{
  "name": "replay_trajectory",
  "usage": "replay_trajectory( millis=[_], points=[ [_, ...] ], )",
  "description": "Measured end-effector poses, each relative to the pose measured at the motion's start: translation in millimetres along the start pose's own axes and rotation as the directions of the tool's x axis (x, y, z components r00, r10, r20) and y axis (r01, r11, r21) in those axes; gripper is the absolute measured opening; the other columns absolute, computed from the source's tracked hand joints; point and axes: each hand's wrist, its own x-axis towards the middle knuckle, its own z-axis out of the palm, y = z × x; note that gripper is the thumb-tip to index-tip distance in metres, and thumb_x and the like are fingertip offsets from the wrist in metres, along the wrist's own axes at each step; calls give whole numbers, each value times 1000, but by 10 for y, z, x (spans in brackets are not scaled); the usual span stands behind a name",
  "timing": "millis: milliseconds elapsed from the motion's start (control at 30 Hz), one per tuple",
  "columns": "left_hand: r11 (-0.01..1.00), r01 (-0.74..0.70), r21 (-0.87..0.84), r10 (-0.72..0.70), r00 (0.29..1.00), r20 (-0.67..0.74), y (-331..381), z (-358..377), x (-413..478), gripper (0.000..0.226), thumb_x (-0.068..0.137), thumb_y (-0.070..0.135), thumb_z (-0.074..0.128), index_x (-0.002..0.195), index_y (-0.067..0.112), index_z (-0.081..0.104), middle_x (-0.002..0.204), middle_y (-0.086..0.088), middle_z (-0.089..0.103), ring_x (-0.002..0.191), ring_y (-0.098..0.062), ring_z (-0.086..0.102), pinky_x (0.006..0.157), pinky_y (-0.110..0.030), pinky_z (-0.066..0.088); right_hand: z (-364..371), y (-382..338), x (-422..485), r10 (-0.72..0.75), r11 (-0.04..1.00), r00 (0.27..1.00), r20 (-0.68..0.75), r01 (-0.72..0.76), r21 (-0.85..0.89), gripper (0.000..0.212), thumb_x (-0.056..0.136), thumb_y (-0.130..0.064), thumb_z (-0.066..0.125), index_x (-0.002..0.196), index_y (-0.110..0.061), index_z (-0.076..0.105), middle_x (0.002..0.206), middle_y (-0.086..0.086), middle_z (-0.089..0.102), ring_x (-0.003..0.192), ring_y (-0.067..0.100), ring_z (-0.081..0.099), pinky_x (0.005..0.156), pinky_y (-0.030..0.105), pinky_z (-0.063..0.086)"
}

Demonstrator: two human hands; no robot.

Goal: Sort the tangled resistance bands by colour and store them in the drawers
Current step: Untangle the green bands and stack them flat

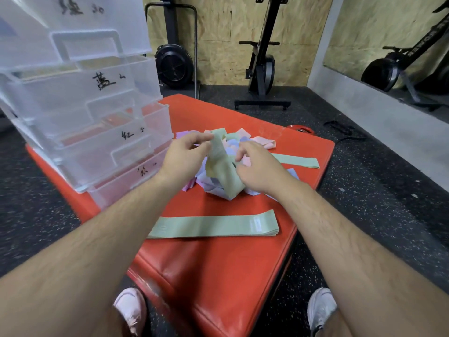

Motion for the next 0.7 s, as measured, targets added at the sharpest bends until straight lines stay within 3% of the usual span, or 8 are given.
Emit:
replay_trajectory(
  millis=[67, 133, 233, 267, 300, 433, 567, 700],
  points=[
    [998, -54, 43, 54, 998, 17, -30, -17, -19, 21, 93, 18, 61, 104, 31, 73, 96, 5, 74, 84, -45, 68, 75, -54, 56, 58, -52, 56, 8, 989, 1000, -12, -6, 145, 34, 89, -26, 56, 122, -32, 53, 127, -9, 55, 109, 15, 59, 92, 34, 48],
    [991, -109, 72, 108, 994, 21, -49, -19, -35, 22, 94, 10, 58, 98, 28, 71, 91, 8, 72, 79, -42, 68, 69, -53, 57, 161, -105, 113, -18, 963, 1000, -3, 18, 267, 47, 93, -33, 61, 137, -31, 46, 132, -9, 57, 121, 8, 56, 99, 29, 44],
    [984, -159, 83, 156, 987, 37, -72, -27, -73, 25, 93, 2, 55, 94, 26, 64, 86, 12, 67, 72, -7, 62, 70, -31, 49, 292, -165, 156, 27, 953, 999, 34, -36, 302, 15, 98, -33, 59, 111, -27, 57, 88, -11, 63, 80, 3, 59, 72, 23, 41],
    [983, -162, 88, 158, 986, 51, -77, -34, -87, 24, 93, 4, 55, 98, 26, 61, 86, 11, 67, 72, -4, 61, 70, -27, 47, 308, -192, 162, 29, 961, 999, 22, -34, 273, 8, 99, -32, 59, 95, -26, 56, 77, -10, 57, 69, 6, 54, 66, 26, 40],
    [983, -157, 100, 151, 986, 67, -83, -48, -105, 23, 93, 7, 56, 105, 26, 58, 87, 10, 66, 72, -4, 61, 69, -24, 47, 322, -203, 168, 24, 972, 1000, 15, -27, 233, 16, 99, -31, 57, 86, -23, 54, 74, -7, 56, 66, 11, 53, 65, 30, 42],
    [968, -194, 160, 180, 979, 99, -77, -115, -145, 30, 95, 18, 61, 123, 26, 57, 81, 16, 60, 63, 5, 59, 63, -13, 45, 373, -211, 205, -31, 988, 998, 47, 23, 153, 11, 99, -29, 54, 92, -22, 59, 88, 1, 68, 83, 21, 64, 74, 40, 51],
    [942, -218, 256, 197, 975, 106, -93, -197, -121, 19, 96, 12, 56, 106, 23, 67, 78, 6, 65, 64, -20, 66, 57, -38, 53, 390, -238, 206, -112, 987, 990, 87, 100, 123, 11, 96, -32, 63, 96, -27, 53, 80, -14, 49, 75, 6, 48, 69, 24, 39],
    [949, -206, 237, 196, 978, 64, -113, -255, -124, 25, 93, 10, 56, 86, 33, 61, 71, 7, 58, 57, -5, 51, 62, -31, 48, 298, -233, 145, -120, 984, 983, 141, 100, 145, 20, 91, -32, 70, 106, -25, 59, 87, -3, 59, 80, 11, 54, 74, 26, 44]
  ],
)
